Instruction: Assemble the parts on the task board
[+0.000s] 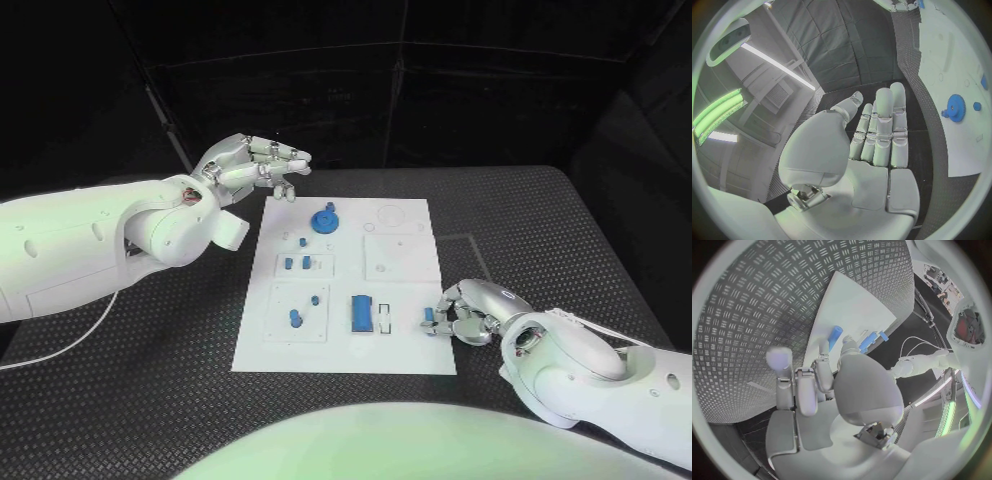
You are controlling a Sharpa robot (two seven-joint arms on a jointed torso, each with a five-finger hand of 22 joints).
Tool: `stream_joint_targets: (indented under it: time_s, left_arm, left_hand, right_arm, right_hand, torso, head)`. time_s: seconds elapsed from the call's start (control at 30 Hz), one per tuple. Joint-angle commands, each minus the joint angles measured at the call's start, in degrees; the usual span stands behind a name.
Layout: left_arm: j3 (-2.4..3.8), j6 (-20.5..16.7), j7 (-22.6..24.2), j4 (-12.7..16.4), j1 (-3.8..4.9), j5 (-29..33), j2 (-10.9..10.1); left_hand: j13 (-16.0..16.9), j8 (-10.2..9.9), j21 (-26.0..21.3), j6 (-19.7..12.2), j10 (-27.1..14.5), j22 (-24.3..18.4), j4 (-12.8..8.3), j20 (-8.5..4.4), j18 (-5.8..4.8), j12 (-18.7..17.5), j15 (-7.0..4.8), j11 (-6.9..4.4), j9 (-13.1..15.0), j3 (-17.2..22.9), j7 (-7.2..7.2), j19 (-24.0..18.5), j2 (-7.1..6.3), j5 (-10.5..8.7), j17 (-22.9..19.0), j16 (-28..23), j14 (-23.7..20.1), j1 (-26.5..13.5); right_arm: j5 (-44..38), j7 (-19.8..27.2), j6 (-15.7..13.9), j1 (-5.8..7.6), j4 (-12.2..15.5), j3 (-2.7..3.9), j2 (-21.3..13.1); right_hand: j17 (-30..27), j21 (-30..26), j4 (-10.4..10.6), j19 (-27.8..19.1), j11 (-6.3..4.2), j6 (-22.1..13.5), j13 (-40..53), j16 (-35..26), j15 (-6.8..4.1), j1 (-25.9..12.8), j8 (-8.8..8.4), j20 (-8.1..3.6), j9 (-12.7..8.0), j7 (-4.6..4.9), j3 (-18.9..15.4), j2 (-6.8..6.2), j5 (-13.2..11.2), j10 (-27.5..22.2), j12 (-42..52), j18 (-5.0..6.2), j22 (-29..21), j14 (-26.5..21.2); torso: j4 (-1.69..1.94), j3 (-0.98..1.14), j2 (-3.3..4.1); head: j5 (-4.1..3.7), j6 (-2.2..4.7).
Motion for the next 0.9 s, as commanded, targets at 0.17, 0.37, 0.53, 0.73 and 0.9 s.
stream_joint_targets:
  time_s: [0.17,0.37,0.53,0.73,0.9]
  left_arm:
    - [0.05,0.65,0.33,0.12,0.08,0.25,-0.11]
    - [0.05,0.67,0.30,0.07,0.08,0.25,-0.13]
    - [0.05,0.78,0.26,0.05,0.08,0.25,-0.09]
    - [0.05,0.88,0.17,0.07,0.08,0.25,-0.12]
    - [0.05,0.94,0.09,0.06,0.08,0.25,-0.08]
  left_hand:
    - [0.00,-0.35,-0.21,-0.26,-0.31,-0.07,-0.02,0.50,0.32,0.39,-0.06,-0.12,-0.06,-0.30,0.21,-0.08,0.21,-0.03,-0.08,-0.18,-0.27,0.00]
    - [0.00,-0.35,-0.21,-0.26,-0.31,-0.07,-0.02,0.50,0.32,0.39,-0.06,-0.12,-0.06,-0.30,0.21,-0.08,0.21,-0.03,-0.08,-0.18,-0.27,0.00]
    - [0.00,-0.35,-0.21,-0.26,-0.31,-0.07,-0.02,0.50,0.32,0.39,-0.06,-0.12,-0.06,-0.30,0.21,-0.08,0.21,-0.03,-0.08,-0.18,-0.27,0.00]
    - [0.00,-0.35,-0.21,-0.26,-0.31,-0.07,-0.02,0.50,0.32,0.39,-0.06,-0.12,-0.06,-0.30,0.21,-0.08,0.21,-0.03,-0.08,-0.18,-0.27,0.00]
    - [0.01,-0.33,-0.31,-0.26,-0.35,-0.15,-0.03,0.52,0.33,0.46,-0.05,-0.12,-0.05,-0.39,0.20,-0.07,0.26,-0.04,-0.11,-0.19,-0.31,0.09]
  right_arm:
    - [-3.02,-0.45,1.91,-0.39,-1.05,-0.03,0.65]
    - [-4.85,-0.66,2.51,-0.45,-2.07,-0.03,1.52]
    - [-7.72,-1.01,3.16,-0.46,-2.77,-0.03,2.74]
    - [-10.95,-1.21,4.40,-0.46,-3.22,-0.02,3.96]
    - [-12.57,-1.35,5.56,-0.46,-3.49,-0.02,4.35]
  right_hand:
    - [8.86,-0.09,-0.36,0.12,0.13,0.20,-0.07,-0.17,-0.17,1.23,-0.52,-0.06,-0.23,0.24,-0.33,-0.33,-0.18,0.29,-0.28,-1.07,-0.18,4.91]
    - [8.93,-0.18,-2.39,0.05,0.11,0.26,-0.05,-0.15,-0.19,5.13,-0.83,-0.05,-0.31,0.27,0.59,0.28,0.15,0.15,-0.42,-1.04,-0.24,4.92]
    - [8.95,-0.30,-5.25,-0.04,0.11,0.17,0.02,-0.17,-0.25,10.03,-1.27,-0.13,-0.48,0.33,2.53,1.15,-4.40,-0.07,-0.55,-1.04,-0.31,4.92]
    - [8.68,-0.50,-7.53,-0.24,0.29,-0.08,-0.28,-0.30,-0.09,13.32,-1.99,-0.05,-0.84,0.60,4.40,1.18,-5.91,-0.60,-1.05,-1.02,-0.54,4.85]
    - [8.27,-0.77,-7.71,-0.51,0.53,-0.49,-0.74,-0.50,0.08,13.36,-2.51,0.07,-1.10,0.92,4.81,0.98,-5.61,-1.08,-1.59,-0.97,-0.96,4.76]
  torso:
    - [0.15,0.02,0.00]
    - [0.05,-0.04,0.00]
    - [0.12,0.01,0.01]
    - [0.13,0.01,0.03]
    - [0.02,-0.04,0.01]
  head:
    - [0.08,-0.01]
    - [0.11,-0.01]
    - [0.17,-0.01]
    - [-0.03,-0.01]
    - [-0.08,-0.01]
